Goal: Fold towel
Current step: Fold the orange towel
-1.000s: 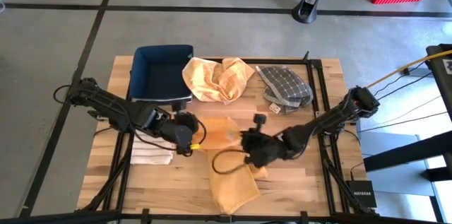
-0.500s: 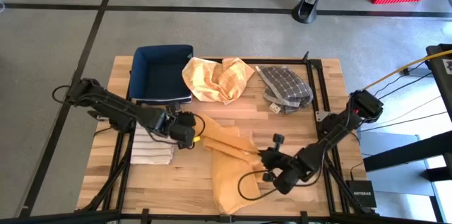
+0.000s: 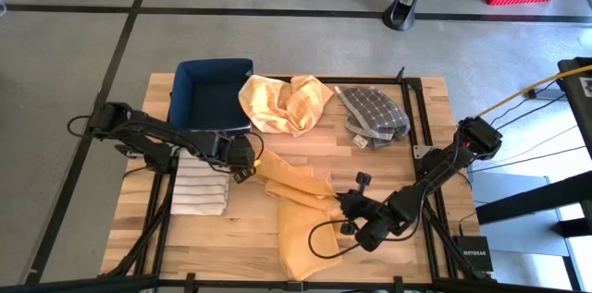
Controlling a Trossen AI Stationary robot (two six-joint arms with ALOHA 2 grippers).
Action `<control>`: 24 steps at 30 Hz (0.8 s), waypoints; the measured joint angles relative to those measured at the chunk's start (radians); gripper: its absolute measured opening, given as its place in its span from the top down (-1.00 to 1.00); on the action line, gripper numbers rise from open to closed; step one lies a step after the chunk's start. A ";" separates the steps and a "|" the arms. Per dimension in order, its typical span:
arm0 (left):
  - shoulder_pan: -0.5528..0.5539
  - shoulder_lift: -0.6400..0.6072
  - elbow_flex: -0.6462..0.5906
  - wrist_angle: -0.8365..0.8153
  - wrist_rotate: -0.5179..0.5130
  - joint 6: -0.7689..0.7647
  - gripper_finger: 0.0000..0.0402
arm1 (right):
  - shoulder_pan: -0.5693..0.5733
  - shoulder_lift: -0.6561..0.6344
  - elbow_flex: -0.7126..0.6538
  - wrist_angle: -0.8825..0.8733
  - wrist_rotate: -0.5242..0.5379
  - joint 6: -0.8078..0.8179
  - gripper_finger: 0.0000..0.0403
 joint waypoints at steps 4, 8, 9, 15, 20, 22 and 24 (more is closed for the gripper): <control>-0.002 0.000 -0.037 0.081 0.069 0.031 0.23 | 0.000 0.000 0.000 0.000 0.000 0.000 0.99; -0.012 0.000 -0.045 0.130 0.094 0.114 0.35 | 0.000 0.000 0.000 0.000 0.000 0.000 0.99; -0.015 0.000 -0.045 0.133 0.094 0.135 0.42 | 0.000 0.000 0.000 0.000 0.000 0.000 0.99; -0.023 -0.001 -0.044 0.142 0.021 0.228 0.95 | 0.000 0.000 0.000 0.000 0.054 -0.001 0.99; -0.064 -0.052 0.063 -0.037 -0.079 0.234 0.98 | 0.000 -0.021 0.031 -0.048 0.113 -0.064 0.99; -0.091 -0.084 0.150 -0.150 -0.115 0.233 0.98 | 0.001 -0.048 0.077 -0.120 0.158 -0.083 0.99; -0.126 -0.120 0.247 -0.232 -0.162 0.233 0.97 | 0.001 -0.081 0.143 -0.231 0.212 -0.088 0.99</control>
